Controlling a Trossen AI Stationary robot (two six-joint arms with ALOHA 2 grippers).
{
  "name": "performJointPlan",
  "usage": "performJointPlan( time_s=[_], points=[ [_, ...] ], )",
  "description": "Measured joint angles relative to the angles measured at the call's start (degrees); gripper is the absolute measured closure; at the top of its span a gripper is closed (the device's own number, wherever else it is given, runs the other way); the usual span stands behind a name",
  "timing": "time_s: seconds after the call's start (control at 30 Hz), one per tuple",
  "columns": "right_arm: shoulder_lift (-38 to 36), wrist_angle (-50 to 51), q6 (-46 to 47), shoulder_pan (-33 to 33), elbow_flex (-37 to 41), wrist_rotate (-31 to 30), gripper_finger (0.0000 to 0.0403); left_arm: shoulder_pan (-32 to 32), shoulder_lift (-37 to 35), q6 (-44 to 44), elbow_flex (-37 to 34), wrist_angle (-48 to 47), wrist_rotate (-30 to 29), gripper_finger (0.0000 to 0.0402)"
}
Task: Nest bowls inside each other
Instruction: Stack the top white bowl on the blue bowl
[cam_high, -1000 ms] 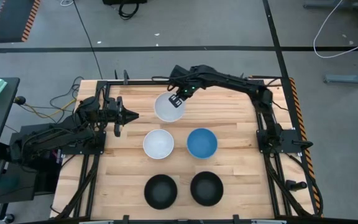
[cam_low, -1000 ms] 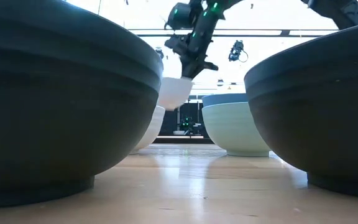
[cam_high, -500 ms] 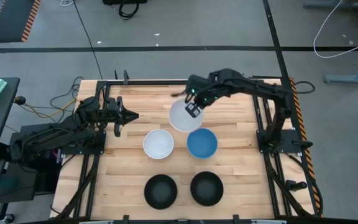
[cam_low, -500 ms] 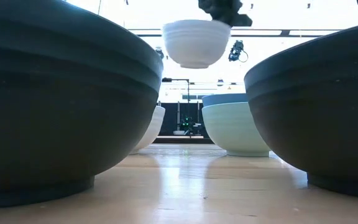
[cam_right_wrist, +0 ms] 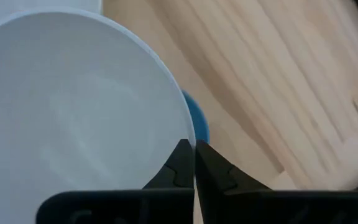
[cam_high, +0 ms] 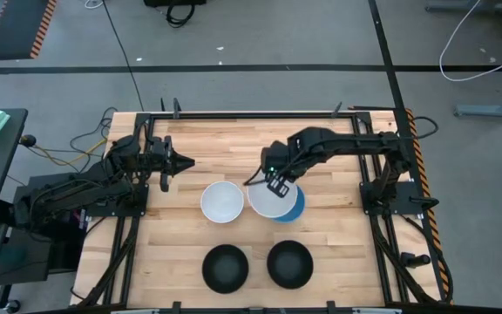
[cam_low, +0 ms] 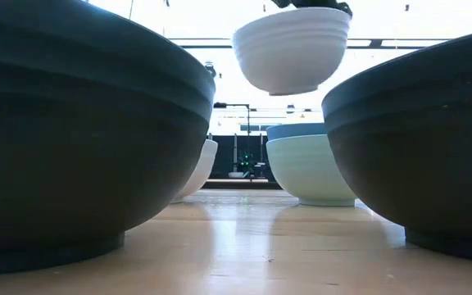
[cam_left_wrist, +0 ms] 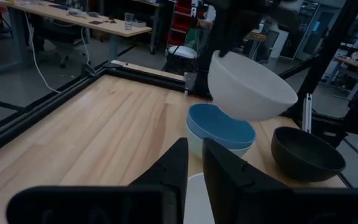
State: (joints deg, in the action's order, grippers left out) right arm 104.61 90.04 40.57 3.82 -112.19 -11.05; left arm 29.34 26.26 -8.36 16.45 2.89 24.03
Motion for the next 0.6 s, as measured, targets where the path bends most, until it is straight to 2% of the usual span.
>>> performJointPlan(
  time_s=[0.27,0.6],
  points=[
    [-0.90,-1.24,-0.04,0.59,9.25,1.29,0.0400,-0.02,0.00,-0.01,0.00,-1.37,0.00,0.0351],
    [-7.27,-13.95,-0.54,0.14,23.55,4.04,0.0400,-0.02,-0.02,-0.02,0.00,-1.48,0.00,0.0345]
  ],
)
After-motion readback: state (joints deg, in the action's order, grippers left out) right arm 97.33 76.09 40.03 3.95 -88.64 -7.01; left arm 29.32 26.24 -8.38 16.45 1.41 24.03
